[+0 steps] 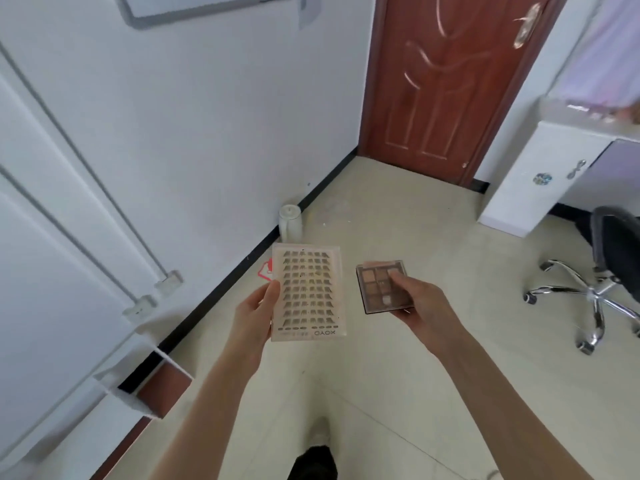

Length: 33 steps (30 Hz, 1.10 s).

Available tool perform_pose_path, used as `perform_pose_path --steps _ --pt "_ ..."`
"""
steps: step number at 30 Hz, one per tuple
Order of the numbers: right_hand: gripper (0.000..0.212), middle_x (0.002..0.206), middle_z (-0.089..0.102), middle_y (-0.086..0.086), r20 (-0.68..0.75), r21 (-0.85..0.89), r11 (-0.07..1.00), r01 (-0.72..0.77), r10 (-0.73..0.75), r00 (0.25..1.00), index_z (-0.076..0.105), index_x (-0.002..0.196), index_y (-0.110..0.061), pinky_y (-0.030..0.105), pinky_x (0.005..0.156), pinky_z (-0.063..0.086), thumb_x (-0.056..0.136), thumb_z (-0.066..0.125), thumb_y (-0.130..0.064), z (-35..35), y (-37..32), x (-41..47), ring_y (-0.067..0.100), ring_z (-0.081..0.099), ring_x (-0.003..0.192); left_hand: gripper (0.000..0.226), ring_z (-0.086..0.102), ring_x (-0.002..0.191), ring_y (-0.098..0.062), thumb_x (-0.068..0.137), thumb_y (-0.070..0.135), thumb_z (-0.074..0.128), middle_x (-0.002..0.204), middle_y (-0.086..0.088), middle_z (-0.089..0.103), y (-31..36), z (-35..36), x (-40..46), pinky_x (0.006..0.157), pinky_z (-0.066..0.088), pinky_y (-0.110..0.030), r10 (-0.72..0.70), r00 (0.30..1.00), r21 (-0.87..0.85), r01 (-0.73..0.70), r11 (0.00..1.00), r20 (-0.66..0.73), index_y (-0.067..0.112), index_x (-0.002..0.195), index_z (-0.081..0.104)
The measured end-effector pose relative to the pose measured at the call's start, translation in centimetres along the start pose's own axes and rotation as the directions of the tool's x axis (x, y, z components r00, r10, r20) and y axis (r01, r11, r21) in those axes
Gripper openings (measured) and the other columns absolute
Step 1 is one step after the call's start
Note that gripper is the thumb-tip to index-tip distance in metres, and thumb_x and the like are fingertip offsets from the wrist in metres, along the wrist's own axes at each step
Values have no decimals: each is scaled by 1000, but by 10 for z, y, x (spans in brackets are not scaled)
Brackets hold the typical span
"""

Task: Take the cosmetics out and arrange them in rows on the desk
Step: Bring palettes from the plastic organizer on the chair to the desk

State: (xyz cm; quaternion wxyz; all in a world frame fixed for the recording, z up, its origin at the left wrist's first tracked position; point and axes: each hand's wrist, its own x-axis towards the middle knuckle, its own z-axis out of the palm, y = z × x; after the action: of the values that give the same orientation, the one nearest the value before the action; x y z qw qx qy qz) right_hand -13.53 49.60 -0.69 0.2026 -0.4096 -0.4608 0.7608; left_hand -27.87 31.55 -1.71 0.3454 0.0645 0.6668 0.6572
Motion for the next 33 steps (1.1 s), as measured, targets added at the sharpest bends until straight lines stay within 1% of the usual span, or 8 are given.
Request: perform_pose_path --steps 3,6,11,16,21,25,29,33 --pt "15 84 68 6 -75 10 1000 20 -19 997 69 90 -8 26 74 49 90 58 -18 -10 -28 47 16 61 77 27 66 89 -19 96 30 46 101 -4 70 20 32 57 83 52 -39 -8 997 40 5 999 78 19 115 62" --pt "17 86 68 7 -115 46 998 32 -27 993 69 94 -7 26 76 49 90 58 -19 -24 -54 87 17 61 79 28 66 93 -19 96 31 46 103 -3 70 40 70 111 81 53 -35 -26 989 103 12 995 142 18 115 62" --pt "16 86 70 7 -249 148 986 75 -36 968 70 92 -6 27 79 50 89 60 -18 -69 -92 142 18 62 81 27 67 90 -19 97 31 44 98 -2 71 60 151 185 83 53 -39 -80 962 204 25 979 263 18 110 63" --pt "16 77 72 2 -345 215 970 118 -37 938 70 85 -8 24 72 49 90 58 -17 -127 -122 193 13 65 74 27 66 89 -17 97 31 43 97 -2 70 64 240 247 72 53 -29 -117 915 283 3 959 386 19 109 64" --pt "18 89 72 8 -396 236 962 136 -33 918 70 94 -4 26 78 50 90 58 -17 -202 -164 258 18 65 84 30 65 89 -19 97 30 45 101 -4 69 65 348 305 78 54 -37 -145 899 314 9 950 413 16 117 61" --pt "17 90 71 9 -426 238 961 138 -24 905 70 94 -3 29 81 51 90 59 -15 -267 -217 309 19 65 84 31 66 84 -16 98 29 43 100 -4 69 75 443 341 59 53 -22 -147 888 294 15 956 435 14 120 59" --pt "19 89 70 9 -463 186 971 150 -49 885 68 99 -2 24 74 49 90 58 -17 -326 -269 354 16 64 79 31 66 84 -16 97 29 43 102 -5 69 86 527 372 63 53 -24 -155 873 300 10 954 463 14 119 60" --pt "22 97 69 12 -475 199 968 156 -44 879 66 104 -2 23 74 50 91 57 -17 -374 -309 394 18 63 86 31 67 83 -14 97 29 43 99 -2 69 94 598 405 62 53 -24 -163 859 288 19 957 485 14 119 60"
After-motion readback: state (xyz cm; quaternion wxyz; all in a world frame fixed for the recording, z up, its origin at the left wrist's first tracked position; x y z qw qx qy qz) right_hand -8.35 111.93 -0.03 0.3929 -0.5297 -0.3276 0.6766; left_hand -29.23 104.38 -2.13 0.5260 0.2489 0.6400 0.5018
